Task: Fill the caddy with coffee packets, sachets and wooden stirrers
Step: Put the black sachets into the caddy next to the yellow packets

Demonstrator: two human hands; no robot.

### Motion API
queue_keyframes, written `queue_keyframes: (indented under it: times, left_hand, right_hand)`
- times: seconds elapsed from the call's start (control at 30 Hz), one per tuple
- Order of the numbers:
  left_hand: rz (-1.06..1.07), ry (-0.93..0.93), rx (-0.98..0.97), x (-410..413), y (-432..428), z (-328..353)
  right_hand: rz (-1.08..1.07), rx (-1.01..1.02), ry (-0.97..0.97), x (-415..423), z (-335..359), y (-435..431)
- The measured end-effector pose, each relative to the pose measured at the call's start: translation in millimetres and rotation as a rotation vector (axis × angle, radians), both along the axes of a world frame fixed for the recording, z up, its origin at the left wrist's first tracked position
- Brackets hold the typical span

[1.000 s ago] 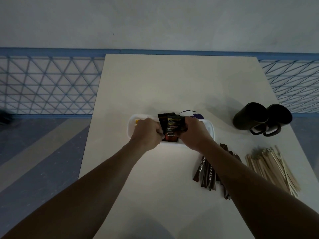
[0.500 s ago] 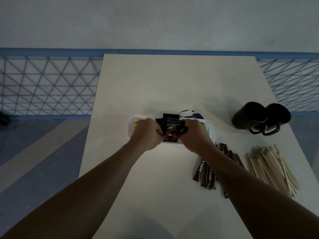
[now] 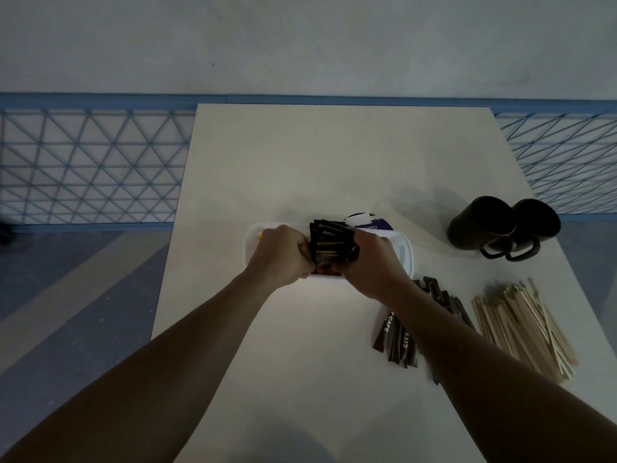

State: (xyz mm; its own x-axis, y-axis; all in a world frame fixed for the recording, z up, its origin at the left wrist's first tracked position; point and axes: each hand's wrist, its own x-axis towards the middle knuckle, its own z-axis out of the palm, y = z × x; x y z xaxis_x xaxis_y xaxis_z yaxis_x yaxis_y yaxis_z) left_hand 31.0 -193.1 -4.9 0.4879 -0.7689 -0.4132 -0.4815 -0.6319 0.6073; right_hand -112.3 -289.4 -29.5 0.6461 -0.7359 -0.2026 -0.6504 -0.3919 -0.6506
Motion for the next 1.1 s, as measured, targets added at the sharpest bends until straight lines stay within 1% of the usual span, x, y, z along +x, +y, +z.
queue_keyframes:
  times: [0.17,0.3,0.5,0.57,0.63,0.83,0.97,1.1]
  left_hand:
    - [0.032,-0.027,-0.01,6,-2,6]
    - [0.057,-0.024,-0.063,3,-4,6]
    - [0.081,-0.045,-0.093,-2,-3,3]
    - [0.066,-0.041,-0.077,-3,-3,4]
    - [0.042,-0.054,-0.053,-5,-3,5]
    - [0.055,-0.111,-0.041,-9,-4,1]
    - [0.049,-0.163,-0.05,-9,-4,3]
    - [0.04,-0.164,-0.02,-7,-5,8]
  right_hand:
    - [-0.015,0.02,-0.024,-3,1,-1]
    - [-0.033,0.0,-0.064,-5,1,-2]
    - [-0.088,0.085,-0.239,-8,6,3]
    - [-0.071,0.039,-0.268,-8,5,5]
    - [-0.048,-0.048,-0.267,-8,3,6]
    - [0.006,-0.22,-0.27,-8,-6,7]
    - [0.002,-0.261,-0.311,-10,-6,6]
    - [-0.004,-0.279,-0.339,-8,-8,4]
